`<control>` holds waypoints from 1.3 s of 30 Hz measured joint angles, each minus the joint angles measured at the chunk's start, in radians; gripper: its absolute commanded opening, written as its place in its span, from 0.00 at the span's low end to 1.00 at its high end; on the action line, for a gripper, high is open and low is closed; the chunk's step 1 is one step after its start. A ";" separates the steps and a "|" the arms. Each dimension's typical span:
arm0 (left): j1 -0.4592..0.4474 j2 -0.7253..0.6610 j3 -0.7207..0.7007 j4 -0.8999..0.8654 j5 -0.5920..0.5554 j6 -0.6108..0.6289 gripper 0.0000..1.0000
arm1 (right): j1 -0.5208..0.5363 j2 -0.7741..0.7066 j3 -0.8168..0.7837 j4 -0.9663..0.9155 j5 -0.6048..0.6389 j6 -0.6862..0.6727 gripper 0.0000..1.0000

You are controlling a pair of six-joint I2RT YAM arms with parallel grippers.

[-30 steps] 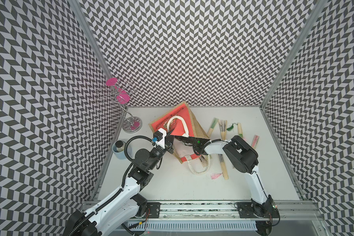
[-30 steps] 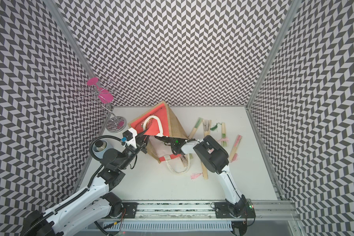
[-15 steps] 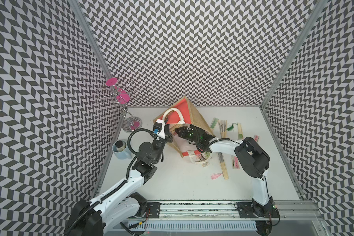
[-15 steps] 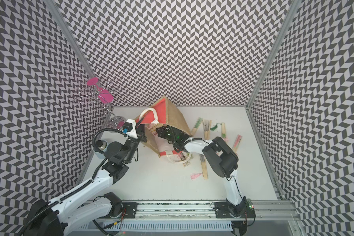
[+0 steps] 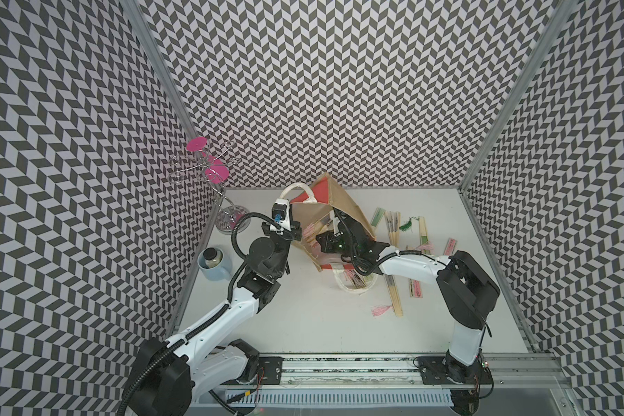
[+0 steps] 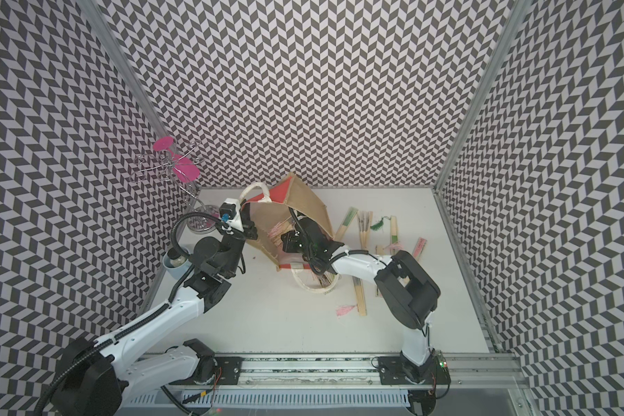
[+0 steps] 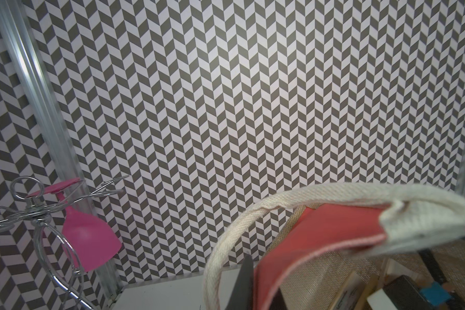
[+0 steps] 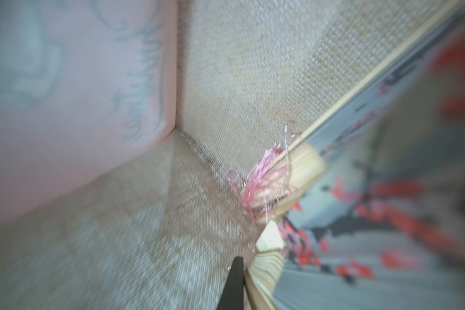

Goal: Take out the folding fans from the tote bags
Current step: Pick up the folding fan from the canvas bag.

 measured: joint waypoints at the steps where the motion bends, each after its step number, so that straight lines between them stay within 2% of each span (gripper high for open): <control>1: 0.007 0.003 0.001 0.000 -0.006 0.005 0.00 | 0.004 -0.009 0.000 -0.012 0.000 -0.013 0.00; 11: 0.039 0.044 0.004 0.002 -0.014 0.061 0.00 | 0.023 -0.018 0.029 -0.137 -0.012 -0.095 0.00; 18: 0.045 0.091 0.056 0.003 -0.021 0.114 0.00 | 0.045 -0.018 0.051 -0.182 -0.021 -0.159 0.00; 25: 0.049 0.098 0.054 0.003 -0.019 0.145 0.00 | 0.047 -0.105 -0.069 -0.106 -0.053 -0.229 0.00; 28: 0.050 0.083 0.033 0.012 0.012 0.148 0.00 | 0.050 -0.154 -0.135 -0.034 -0.064 -0.275 0.00; 31: 0.051 0.057 0.011 0.025 0.069 0.149 0.00 | 0.054 -0.157 -0.126 0.002 -0.080 -0.327 0.00; 36: 0.029 -0.018 -0.048 0.074 0.171 0.159 0.00 | 0.063 -0.115 0.001 0.011 -0.069 -0.372 0.00; 39: 0.011 -0.039 -0.051 0.081 0.190 0.178 0.00 | 0.063 -0.097 0.061 0.016 -0.074 -0.381 0.00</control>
